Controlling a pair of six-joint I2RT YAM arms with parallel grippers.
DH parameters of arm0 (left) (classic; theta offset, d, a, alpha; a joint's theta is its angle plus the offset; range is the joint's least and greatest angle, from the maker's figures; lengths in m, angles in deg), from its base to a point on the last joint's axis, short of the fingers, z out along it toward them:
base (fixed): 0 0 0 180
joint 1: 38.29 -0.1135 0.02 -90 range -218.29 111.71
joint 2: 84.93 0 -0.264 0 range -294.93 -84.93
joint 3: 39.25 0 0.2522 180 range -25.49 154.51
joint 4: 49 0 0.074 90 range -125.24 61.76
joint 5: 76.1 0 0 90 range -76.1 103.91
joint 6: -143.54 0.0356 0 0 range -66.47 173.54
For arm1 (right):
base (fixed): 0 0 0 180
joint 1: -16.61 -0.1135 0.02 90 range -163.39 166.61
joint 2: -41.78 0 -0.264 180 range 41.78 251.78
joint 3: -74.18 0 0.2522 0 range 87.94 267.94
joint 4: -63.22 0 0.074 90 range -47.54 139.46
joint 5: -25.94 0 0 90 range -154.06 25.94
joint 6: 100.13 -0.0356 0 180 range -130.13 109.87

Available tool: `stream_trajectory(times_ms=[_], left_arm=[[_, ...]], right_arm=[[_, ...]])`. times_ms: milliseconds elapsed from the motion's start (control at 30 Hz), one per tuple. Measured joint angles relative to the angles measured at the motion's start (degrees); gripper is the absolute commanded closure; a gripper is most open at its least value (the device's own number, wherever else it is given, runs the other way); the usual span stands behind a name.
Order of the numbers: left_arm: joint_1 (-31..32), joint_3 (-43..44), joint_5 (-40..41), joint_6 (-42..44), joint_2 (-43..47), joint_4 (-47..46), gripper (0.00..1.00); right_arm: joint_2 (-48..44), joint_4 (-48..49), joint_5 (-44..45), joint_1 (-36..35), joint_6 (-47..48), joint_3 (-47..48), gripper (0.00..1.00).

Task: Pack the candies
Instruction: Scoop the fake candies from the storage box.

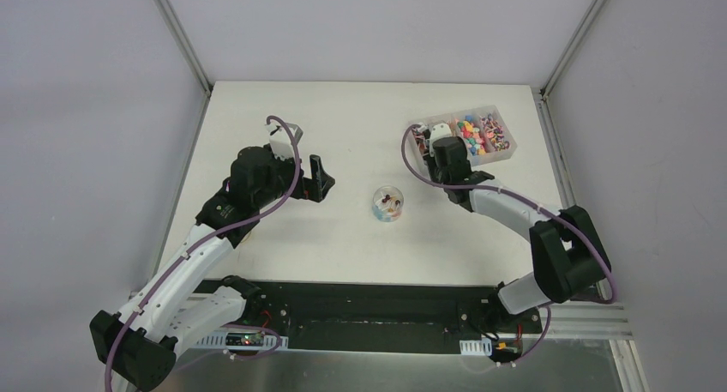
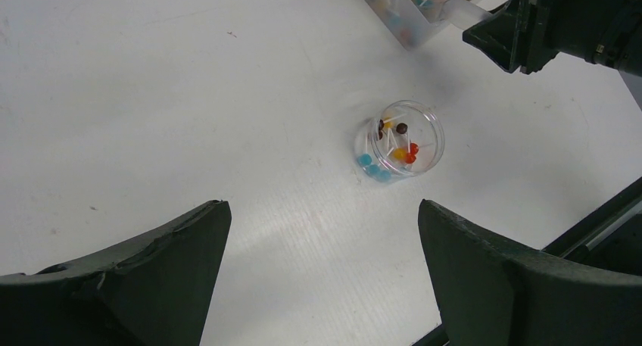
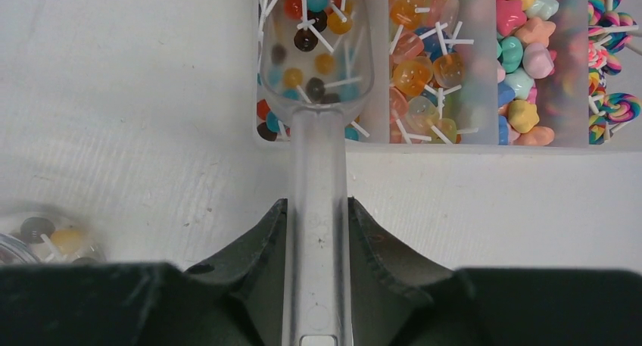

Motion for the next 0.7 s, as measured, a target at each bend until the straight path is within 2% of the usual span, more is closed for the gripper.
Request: stream_trajectory(times_ms=[700], left_arm=[[0.0,0.0,0.0,0.0,-0.2,0.0,0.01]], right_arm=[[-10.9,9.2,-2.3,0.2,0.0,-10.2,1.00]])
